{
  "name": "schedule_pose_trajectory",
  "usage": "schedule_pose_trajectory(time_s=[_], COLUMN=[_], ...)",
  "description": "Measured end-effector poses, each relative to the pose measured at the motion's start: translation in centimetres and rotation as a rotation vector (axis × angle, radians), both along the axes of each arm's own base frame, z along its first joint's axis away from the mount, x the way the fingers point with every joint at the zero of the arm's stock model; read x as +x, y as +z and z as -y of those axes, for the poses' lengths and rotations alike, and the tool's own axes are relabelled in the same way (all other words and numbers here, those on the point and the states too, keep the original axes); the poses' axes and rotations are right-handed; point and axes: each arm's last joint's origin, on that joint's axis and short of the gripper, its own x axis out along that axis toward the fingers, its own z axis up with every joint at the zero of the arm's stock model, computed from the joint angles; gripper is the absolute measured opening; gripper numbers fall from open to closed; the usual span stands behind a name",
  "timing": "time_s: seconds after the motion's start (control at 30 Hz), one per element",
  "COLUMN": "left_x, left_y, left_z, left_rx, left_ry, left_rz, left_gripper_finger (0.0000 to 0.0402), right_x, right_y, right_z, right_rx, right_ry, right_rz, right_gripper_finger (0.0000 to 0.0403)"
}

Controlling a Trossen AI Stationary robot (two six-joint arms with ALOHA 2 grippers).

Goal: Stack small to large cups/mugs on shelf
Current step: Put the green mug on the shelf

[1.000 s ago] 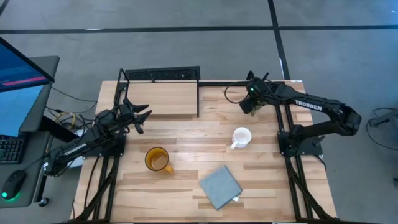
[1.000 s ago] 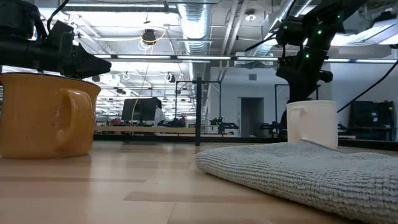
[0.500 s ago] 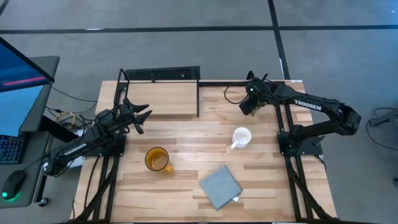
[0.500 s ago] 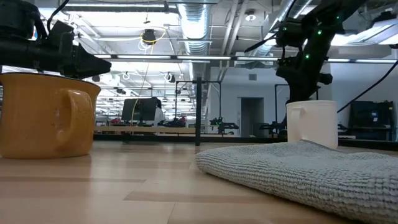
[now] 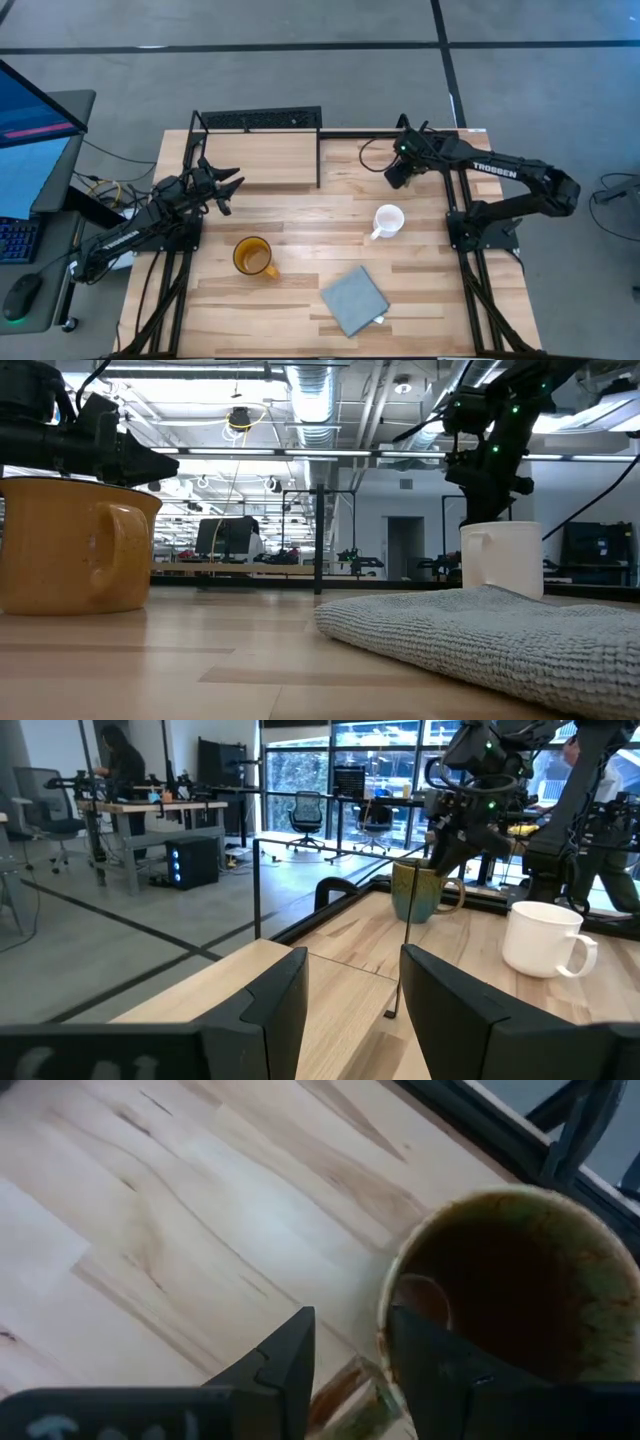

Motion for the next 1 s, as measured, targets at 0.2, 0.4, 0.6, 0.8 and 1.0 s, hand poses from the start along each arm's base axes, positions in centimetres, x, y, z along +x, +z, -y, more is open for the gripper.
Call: schedule_pose_trajectory(time_s=[0.2,0.4,0.6,0.8,1.0], left_x=[0.0,0.0,0.0,0.0,0.0], left_y=[-0.01,-0.01,-0.01,-0.01,-0.01], left_z=[0.0,0.0,0.0,0.0,0.0], left_rx=[0.0,0.0,0.0,0.0,0.0], left_ry=[0.0,0.0,0.0,0.0,0.0], left_rz=[0.0,-0.001,0.0,0.0,0.0], left_gripper_finger=[0.0151,0.0151,0.0151,0.0151,0.0151], right_x=[-0.22,-0.24,-0.47,-0.6,-0.66], right_y=[-0.39,-0.4,-0.51,-0.57,-0.6], right_z=[0.0,-0.01,-0.16,-0.24,-0.28], right_rx=[0.007,0.008,0.024,0.033,0.038], right_ry=[-0.007,-0.006,-0.006,-0.006,-0.006], right_rz=[-0.013,-0.016,-0.042,-0.056,-0.064], right_gripper_finger=[0.0154,0.0154,0.0154,0.0154,0.0154])
